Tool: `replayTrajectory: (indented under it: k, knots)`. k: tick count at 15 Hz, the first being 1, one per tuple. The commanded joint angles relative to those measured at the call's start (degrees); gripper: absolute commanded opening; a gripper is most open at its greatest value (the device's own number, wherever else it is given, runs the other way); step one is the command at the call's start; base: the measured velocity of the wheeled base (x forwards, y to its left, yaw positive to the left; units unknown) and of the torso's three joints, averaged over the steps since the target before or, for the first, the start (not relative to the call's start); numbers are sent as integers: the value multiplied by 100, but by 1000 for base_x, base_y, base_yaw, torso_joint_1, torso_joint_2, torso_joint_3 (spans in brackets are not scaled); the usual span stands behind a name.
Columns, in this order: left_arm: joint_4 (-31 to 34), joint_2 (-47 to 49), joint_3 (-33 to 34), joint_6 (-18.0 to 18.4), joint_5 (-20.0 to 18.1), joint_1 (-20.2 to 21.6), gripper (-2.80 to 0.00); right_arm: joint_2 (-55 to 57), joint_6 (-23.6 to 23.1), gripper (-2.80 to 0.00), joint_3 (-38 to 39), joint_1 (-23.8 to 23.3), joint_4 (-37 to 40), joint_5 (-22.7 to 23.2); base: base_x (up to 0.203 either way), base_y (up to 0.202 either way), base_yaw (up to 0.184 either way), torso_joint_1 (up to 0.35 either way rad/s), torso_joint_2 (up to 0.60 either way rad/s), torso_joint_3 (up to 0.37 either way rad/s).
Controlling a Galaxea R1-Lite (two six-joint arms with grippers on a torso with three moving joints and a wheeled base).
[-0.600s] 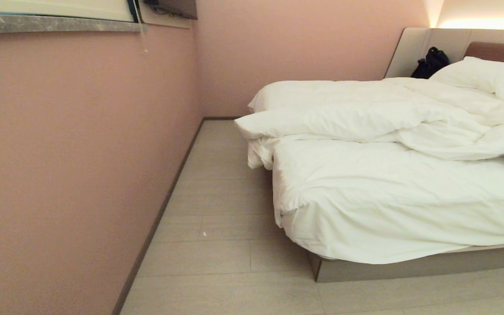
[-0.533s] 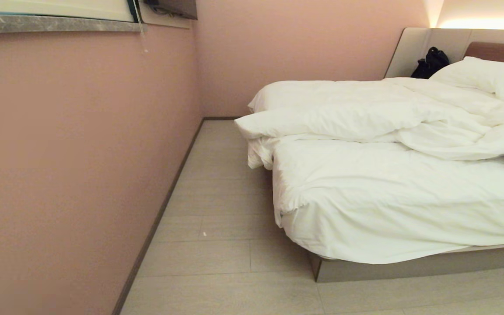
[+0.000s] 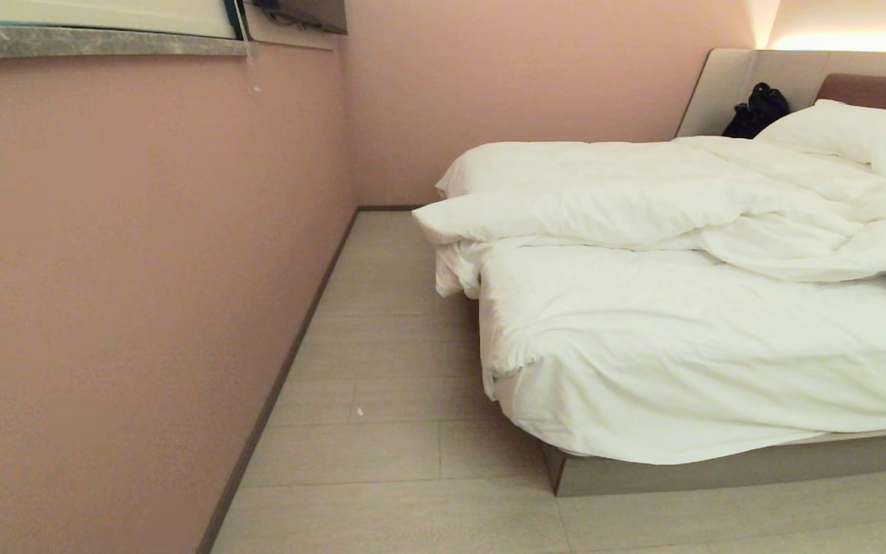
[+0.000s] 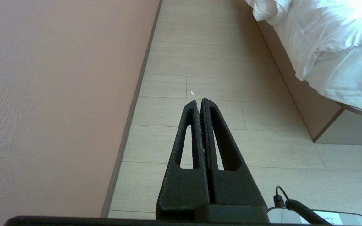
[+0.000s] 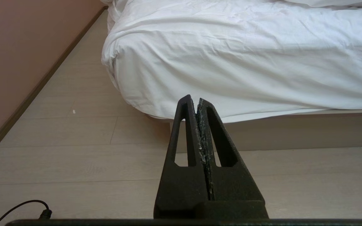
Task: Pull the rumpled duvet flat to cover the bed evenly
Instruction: Hold the folded corner of the quilt
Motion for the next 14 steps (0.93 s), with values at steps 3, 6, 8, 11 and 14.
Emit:
replayTrajectory:
  k: [3,6,8,11,14]
  knots:
    - [7,0,1,-6,5,2,-280,-2,0,-280,0,2,-1,2,0,0,0,0,0,0]
    - [7,0,1,-6,5,2,-280,-2,0,-280,0,2,-1,5,0,0,0,0,0,0]
    - [7,0,1,6,5,2,-280,-2,0,-280,0,2,-1,-2,0,0,0,0,0,0]
    - [7,0,1,12,5,2,-280,-2,0,-280,0,2,-1,-2,0,0,0,0,0,0]
    - [7,0,1,12,5,2,-280,-2,0,-280,0,2,-1,-2,0,0,0,0,0,0]
